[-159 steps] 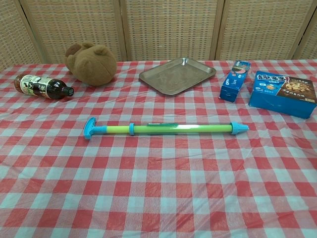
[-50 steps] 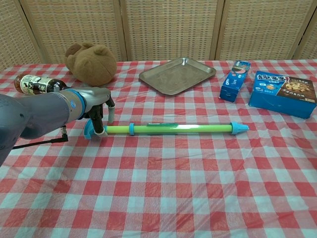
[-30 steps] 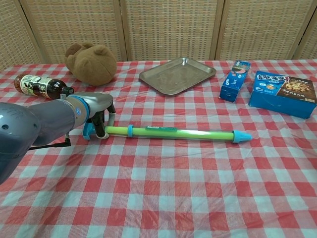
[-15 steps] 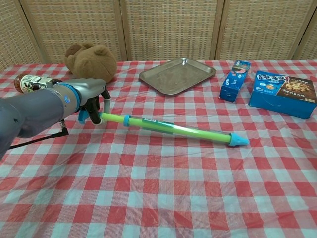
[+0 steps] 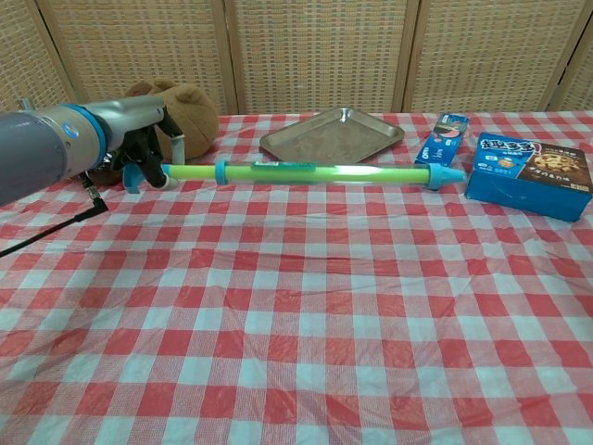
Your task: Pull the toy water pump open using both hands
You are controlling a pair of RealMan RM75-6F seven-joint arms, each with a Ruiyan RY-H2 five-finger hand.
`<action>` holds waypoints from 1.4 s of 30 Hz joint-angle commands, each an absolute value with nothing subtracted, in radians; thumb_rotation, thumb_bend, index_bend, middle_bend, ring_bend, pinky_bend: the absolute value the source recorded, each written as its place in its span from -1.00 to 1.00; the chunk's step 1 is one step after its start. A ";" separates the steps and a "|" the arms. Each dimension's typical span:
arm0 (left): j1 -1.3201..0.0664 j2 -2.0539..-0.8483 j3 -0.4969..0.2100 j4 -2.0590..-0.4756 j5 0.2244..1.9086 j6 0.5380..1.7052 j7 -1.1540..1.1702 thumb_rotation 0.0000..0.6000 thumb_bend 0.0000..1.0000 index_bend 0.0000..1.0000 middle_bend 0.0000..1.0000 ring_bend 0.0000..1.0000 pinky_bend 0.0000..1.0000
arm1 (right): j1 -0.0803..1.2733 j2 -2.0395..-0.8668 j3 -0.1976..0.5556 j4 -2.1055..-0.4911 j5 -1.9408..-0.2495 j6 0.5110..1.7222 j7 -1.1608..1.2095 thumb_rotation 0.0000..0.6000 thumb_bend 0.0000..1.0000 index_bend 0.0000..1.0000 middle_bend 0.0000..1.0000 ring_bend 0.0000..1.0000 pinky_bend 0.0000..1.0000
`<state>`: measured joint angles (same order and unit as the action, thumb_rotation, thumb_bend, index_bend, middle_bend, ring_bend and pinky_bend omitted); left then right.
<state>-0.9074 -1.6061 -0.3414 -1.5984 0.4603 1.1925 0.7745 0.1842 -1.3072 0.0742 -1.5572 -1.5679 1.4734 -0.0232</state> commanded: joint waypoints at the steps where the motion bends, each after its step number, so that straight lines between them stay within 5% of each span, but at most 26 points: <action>1: -0.888 -1.563 -0.344 -1.641 0.481 1.206 0.754 1.00 0.29 0.74 0.87 0.71 0.49 | 0.188 -1.311 0.077 -1.560 -1.562 1.466 -0.027 1.00 -0.76 -0.89 -1.00 -1.00 -1.00; 6: -0.875 -1.505 -0.353 -1.691 0.478 1.204 0.744 1.00 0.29 0.74 0.87 0.71 0.49 | 0.219 -1.314 0.102 -1.602 -1.543 1.429 -0.063 1.00 -0.76 -0.73 -0.86 -0.96 -1.00; 16: -0.885 -1.437 -0.355 -1.751 0.451 1.172 0.741 1.00 0.29 0.74 0.87 0.71 0.49 | 0.374 -1.291 0.246 -1.828 -1.433 1.287 -0.342 1.00 -0.72 -0.60 -0.41 -0.45 -0.71; 29: -0.914 -1.390 -0.353 -1.793 0.394 1.183 0.771 1.00 0.29 0.74 0.87 0.71 0.49 | 0.529 -1.324 0.370 -1.920 -1.160 1.202 -0.612 1.00 -0.58 -0.33 0.56 0.53 -0.20; 42: -0.940 -1.398 -0.346 -1.809 0.369 1.189 0.759 1.00 0.29 0.74 0.87 0.71 0.49 | 0.583 -1.396 0.350 -1.910 -1.055 1.234 -0.688 1.00 -0.52 -0.27 0.76 0.70 -0.09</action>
<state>-0.9387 -1.3975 -0.3464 -1.8078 0.3708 1.1895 0.7608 0.5794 -1.3912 0.3540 -1.9128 -1.0609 1.2300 -0.6841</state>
